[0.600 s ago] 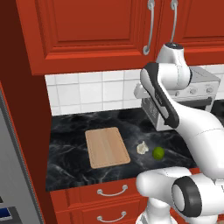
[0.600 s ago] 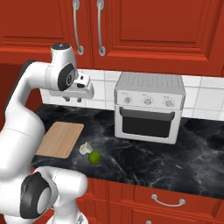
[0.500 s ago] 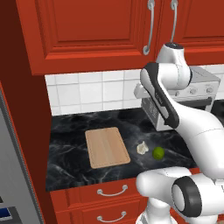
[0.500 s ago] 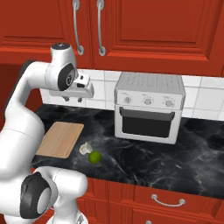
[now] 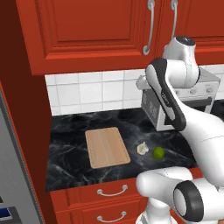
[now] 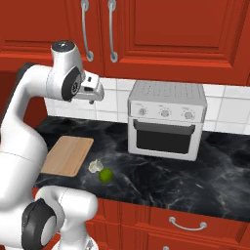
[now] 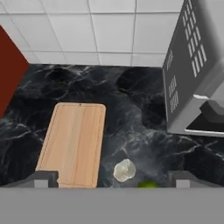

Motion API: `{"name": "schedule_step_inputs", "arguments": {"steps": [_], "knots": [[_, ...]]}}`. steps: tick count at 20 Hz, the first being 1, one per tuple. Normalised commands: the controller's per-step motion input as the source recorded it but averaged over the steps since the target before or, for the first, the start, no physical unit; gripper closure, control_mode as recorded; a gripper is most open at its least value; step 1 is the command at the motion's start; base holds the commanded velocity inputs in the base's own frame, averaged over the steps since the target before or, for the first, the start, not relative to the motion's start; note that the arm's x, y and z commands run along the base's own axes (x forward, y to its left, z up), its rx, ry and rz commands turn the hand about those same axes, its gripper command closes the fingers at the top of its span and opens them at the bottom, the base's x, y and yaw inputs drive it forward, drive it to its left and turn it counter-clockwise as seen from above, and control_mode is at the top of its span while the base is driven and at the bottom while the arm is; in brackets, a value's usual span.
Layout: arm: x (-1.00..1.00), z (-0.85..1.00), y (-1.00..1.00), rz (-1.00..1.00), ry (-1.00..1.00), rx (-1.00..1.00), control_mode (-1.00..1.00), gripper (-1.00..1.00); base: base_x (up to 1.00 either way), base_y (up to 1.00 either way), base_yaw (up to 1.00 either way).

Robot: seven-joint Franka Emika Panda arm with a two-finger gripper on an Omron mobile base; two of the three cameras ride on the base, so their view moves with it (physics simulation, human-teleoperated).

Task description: Open the cabinet. Place the bowl and condiment on the counter. Then place the lime and garlic on the cutting board.

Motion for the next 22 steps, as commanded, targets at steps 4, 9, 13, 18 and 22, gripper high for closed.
{"name": "schedule_step_inputs", "arguments": {"steps": [4, 9, 13, 18, 22], "knots": [[0.0, 0.42, 0.0, 0.0, -0.23, 0.02, -1.0, -1.0, 0.0, 0.0, 0.0], [-0.03, 0.43, 0.0, 0.0, -0.3, 0.02, -1.0, -1.0, 0.0, 0.0, 0.0], [0.0, 0.42, 0.0, 0.0, -0.32, 0.02, -1.0, -1.0, 0.0, 0.0, 0.0], [0.01, 0.33, 0.05, 0.0, -0.24, 0.0, -1.0, -1.0, 0.0, 0.0, 0.0], [0.03, 0.36, 0.03, -0.01, -0.19, 0.0, -1.0, -1.0, 0.0, 0.0, 0.0]]}}
